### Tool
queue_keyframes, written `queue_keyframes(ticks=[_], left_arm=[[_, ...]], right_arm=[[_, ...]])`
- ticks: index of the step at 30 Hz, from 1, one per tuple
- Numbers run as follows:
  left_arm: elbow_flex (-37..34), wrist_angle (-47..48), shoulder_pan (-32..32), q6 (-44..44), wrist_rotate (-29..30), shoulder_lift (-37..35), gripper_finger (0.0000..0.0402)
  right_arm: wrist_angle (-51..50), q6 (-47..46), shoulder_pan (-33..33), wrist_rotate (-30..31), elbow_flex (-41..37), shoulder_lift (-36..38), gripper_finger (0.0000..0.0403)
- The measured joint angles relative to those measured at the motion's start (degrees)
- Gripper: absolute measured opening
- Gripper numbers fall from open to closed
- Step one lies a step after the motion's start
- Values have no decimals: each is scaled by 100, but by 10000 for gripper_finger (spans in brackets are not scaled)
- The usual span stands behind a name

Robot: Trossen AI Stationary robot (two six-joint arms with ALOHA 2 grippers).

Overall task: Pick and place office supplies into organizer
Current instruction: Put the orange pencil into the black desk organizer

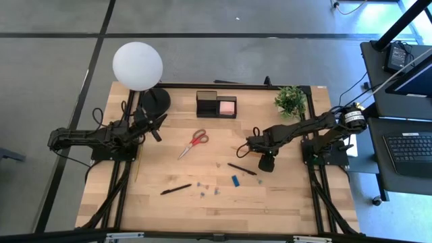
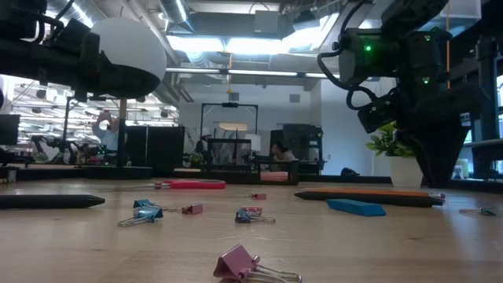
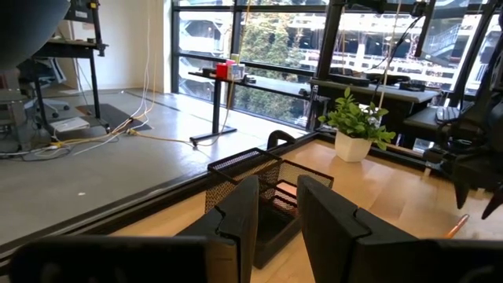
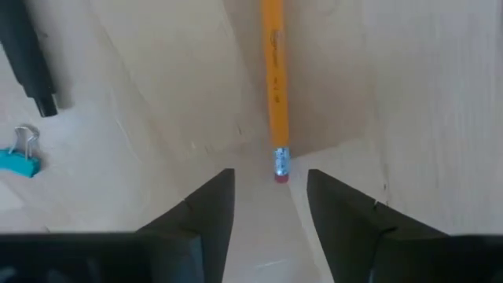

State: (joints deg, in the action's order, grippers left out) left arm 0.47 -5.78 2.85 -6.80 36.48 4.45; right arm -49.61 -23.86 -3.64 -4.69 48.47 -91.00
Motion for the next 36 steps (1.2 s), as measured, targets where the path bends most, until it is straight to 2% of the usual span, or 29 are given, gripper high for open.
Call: queue_keyframes(ticks=[11, 22, 30, 36], left_arm=[[-2, 0, 2, -10, 1, -2, 86], [-2, -2, 2, -108, 1, -2, 86], [-2, 0, 0, -145, 1, -2, 86], [-1, 28, 0, -145, 1, -1, 86]], right_arm=[[13, 11, 2, 11, 2, -45, 163], [-119, 186, 7, 52, 173, -833, 163], [-131, 463, 2, 469, 514, -877, 163], [-87, 464, 4, 485, 434, -870, 163]])
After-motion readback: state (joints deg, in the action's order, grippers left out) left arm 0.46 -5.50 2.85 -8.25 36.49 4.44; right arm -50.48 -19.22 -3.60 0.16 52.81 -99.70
